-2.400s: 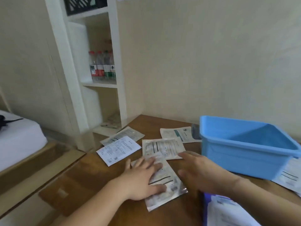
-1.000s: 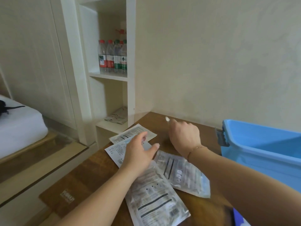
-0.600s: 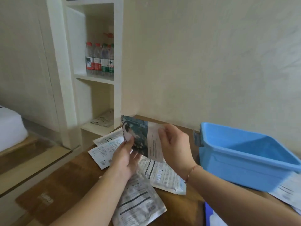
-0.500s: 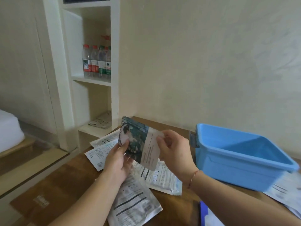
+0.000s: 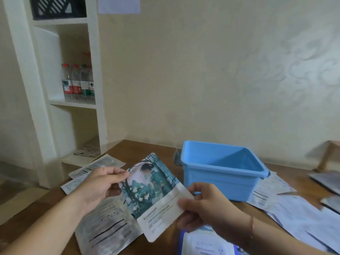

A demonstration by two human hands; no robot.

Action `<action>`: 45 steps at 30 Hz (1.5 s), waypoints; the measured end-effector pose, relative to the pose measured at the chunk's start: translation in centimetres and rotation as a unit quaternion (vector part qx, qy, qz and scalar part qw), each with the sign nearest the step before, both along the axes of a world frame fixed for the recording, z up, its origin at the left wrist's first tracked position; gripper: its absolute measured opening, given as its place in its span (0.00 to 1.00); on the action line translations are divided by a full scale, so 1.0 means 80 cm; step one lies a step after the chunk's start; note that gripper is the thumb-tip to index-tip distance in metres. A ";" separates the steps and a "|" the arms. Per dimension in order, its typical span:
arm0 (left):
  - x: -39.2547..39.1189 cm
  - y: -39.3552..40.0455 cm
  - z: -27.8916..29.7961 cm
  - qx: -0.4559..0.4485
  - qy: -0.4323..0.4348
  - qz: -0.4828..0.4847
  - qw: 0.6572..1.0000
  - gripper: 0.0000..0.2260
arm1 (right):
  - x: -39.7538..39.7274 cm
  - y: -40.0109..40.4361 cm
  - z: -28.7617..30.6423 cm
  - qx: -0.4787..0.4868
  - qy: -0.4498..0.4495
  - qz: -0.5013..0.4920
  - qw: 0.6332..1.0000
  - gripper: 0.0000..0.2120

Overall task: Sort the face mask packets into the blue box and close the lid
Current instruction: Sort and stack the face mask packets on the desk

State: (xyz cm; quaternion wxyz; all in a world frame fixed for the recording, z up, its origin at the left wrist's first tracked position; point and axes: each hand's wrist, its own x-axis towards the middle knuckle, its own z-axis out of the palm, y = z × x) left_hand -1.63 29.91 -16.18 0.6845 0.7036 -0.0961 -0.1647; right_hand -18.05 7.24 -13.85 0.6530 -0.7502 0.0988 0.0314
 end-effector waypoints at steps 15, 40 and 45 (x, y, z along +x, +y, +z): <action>-0.204 -0.311 0.050 0.095 -0.187 -0.285 0.935 0.05 | -0.322 -0.186 -0.026 -0.072 -0.076 -0.244 0.964 0.14; -0.358 -0.537 -0.050 0.312 -0.394 -0.326 0.801 0.04 | -0.481 -0.295 -0.087 -0.324 0.070 -0.319 0.888 0.12; -0.372 -0.527 -0.042 0.267 -0.540 -0.341 0.721 0.13 | -0.481 -0.303 -0.081 -0.469 0.032 -0.373 0.800 0.14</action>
